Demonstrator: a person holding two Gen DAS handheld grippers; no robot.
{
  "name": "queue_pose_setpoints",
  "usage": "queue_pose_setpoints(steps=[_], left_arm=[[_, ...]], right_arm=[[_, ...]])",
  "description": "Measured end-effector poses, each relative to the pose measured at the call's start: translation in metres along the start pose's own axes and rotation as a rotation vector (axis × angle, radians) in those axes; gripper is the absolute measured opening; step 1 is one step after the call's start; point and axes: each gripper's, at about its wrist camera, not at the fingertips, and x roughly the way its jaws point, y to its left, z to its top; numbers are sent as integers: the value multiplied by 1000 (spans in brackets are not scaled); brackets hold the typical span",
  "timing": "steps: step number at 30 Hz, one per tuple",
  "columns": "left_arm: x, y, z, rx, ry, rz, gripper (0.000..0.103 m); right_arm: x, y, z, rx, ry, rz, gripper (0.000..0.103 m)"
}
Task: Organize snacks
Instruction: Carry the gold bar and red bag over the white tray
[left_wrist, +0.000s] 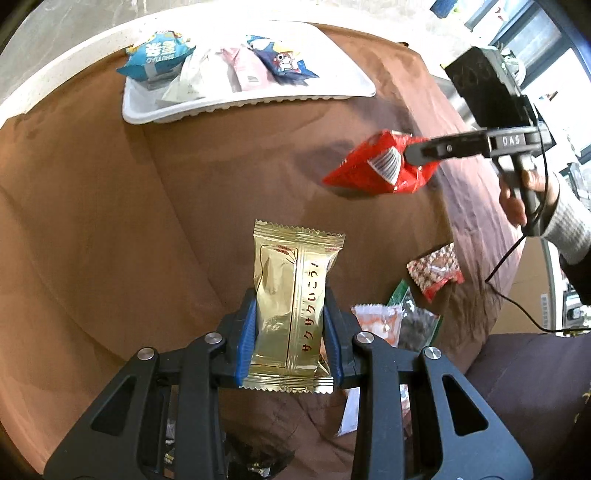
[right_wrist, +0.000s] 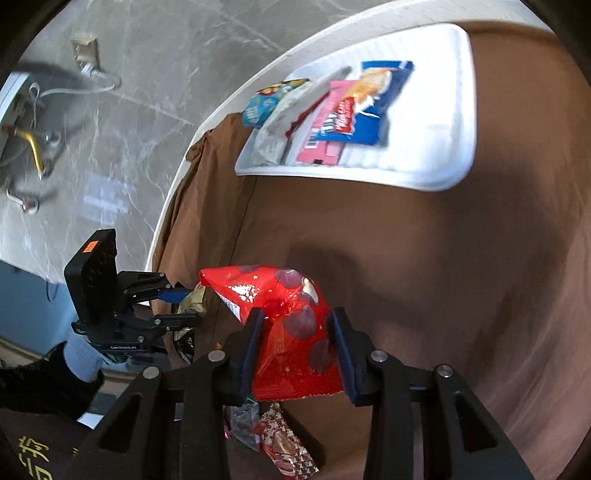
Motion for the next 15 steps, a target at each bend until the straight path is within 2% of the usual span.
queue_pose_setpoints(steps=[3,15], left_arm=[[3,0,8,-6,-2,-13,30],[-7,8,39,-56,-50,-66,30]], right_arm=[[-1,-6,-7,50,0,36,39],[-14,-39,-26,340,-75,330,39]])
